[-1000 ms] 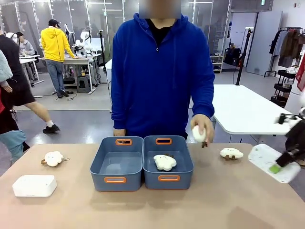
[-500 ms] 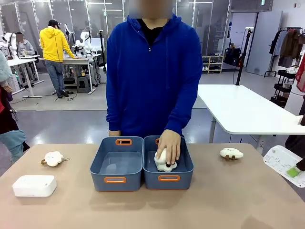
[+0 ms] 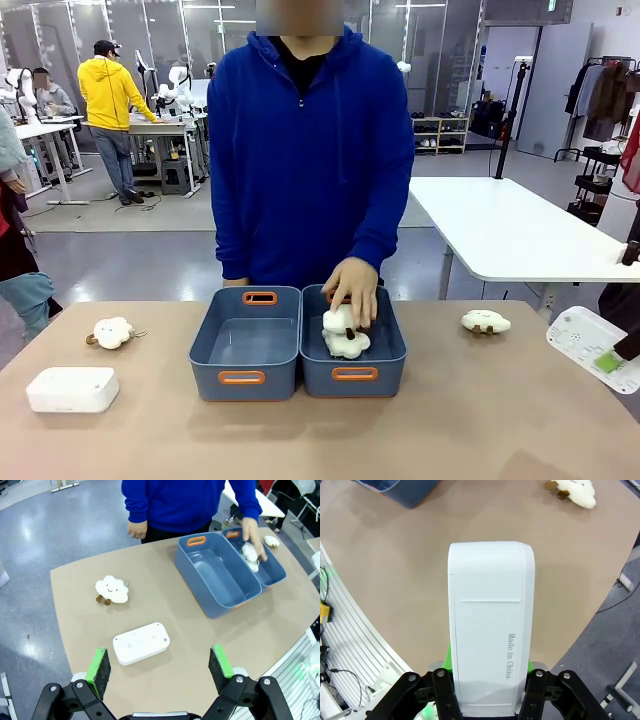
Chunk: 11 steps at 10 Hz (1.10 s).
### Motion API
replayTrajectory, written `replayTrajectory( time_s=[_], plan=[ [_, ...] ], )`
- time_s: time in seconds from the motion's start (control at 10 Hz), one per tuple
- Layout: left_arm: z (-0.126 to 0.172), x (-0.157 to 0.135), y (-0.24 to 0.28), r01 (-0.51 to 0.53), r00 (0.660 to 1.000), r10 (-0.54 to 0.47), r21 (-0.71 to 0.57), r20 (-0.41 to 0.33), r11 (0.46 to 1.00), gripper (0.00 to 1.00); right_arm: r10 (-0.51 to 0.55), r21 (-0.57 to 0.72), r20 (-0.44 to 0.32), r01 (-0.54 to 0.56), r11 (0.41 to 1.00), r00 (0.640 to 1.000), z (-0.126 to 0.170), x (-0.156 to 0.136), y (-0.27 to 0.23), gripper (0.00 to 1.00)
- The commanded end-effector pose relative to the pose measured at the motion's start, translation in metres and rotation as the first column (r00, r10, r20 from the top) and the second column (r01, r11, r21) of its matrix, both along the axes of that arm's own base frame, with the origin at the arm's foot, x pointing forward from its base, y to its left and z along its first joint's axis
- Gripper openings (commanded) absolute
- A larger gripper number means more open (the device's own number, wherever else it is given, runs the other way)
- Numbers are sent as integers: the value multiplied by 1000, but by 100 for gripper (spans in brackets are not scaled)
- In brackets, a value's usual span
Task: Sort the digital clocks into the basket.
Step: Pick up the Digital clock from the table and place it into the empty Plastic storage basket.
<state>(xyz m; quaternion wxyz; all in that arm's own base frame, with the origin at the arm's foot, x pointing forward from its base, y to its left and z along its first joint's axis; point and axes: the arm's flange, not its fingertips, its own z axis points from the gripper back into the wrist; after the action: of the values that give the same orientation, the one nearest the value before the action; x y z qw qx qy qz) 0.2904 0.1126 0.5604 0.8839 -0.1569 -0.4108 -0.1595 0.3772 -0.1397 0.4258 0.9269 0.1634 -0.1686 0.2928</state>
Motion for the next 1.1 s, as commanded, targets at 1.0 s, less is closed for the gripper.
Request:
replayTrajectory(
  time_s=[1.0],
  plan=[
    [0,1,-1,3,1000,-3,0,-2,1000,100,462,-316,191,-391,864,866,80,-11,287,35]
  ],
)
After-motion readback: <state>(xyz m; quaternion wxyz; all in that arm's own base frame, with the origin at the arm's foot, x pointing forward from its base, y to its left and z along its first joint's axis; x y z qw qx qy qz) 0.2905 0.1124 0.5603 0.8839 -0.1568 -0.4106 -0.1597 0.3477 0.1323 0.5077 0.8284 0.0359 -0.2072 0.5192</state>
